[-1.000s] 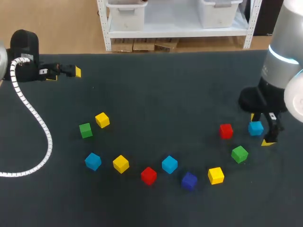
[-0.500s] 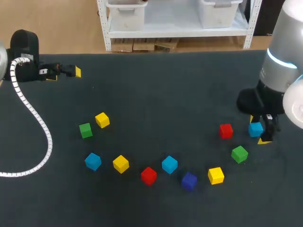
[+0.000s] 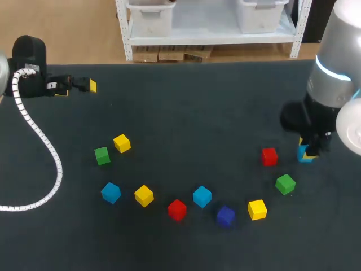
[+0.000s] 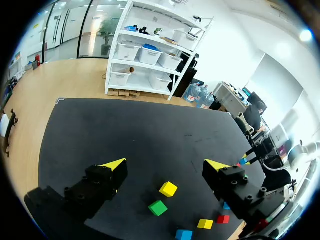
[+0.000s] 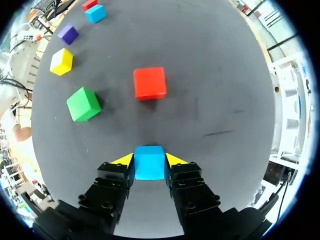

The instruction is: Place the blue cubes, place green cubes on the blue cubes, place the yellow cubes on the green cubes, then place the red cubes on the yellow cubes, and place purple cube on the red cubes.

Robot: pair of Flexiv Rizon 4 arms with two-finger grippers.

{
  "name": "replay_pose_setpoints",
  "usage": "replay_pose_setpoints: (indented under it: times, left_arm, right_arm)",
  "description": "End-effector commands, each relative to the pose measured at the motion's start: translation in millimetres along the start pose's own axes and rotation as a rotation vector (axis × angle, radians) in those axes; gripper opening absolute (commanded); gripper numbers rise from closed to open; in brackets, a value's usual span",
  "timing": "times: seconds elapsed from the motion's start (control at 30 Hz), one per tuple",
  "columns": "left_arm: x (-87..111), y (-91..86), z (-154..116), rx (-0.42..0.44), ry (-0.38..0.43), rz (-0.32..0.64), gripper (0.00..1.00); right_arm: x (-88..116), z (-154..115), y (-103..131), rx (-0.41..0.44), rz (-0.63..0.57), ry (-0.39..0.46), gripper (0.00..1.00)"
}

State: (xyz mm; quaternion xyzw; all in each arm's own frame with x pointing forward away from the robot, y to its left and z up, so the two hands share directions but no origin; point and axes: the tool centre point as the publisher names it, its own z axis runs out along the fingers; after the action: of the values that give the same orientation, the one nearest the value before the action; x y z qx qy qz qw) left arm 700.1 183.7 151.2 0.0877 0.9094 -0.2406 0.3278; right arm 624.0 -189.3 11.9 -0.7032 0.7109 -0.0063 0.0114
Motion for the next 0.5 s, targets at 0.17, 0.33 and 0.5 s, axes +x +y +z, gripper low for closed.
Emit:
replay_pose_setpoints:
  times: [0.17, 0.33, 0.5]
  left_arm:
    - [1.0, 1.1, 0.1, 0.005, -0.004, 0.001, 1.0]
    - [1.0, 1.1, 0.1, 0.005, -0.004, 0.001, 1.0]
    - [1.0, 1.1, 0.1, 0.005, -0.004, 0.001, 1.0]
  right_arm:
    - [-32.0, -44.7, -8.0, -0.028, -0.02, -0.039, 0.0]
    - [-67.1, -65.9, -13.3, -0.062, -0.065, -0.053, 0.0]
    - [-99.9, -73.1, -17.5, -0.099, -0.051, -0.046, 0.0]
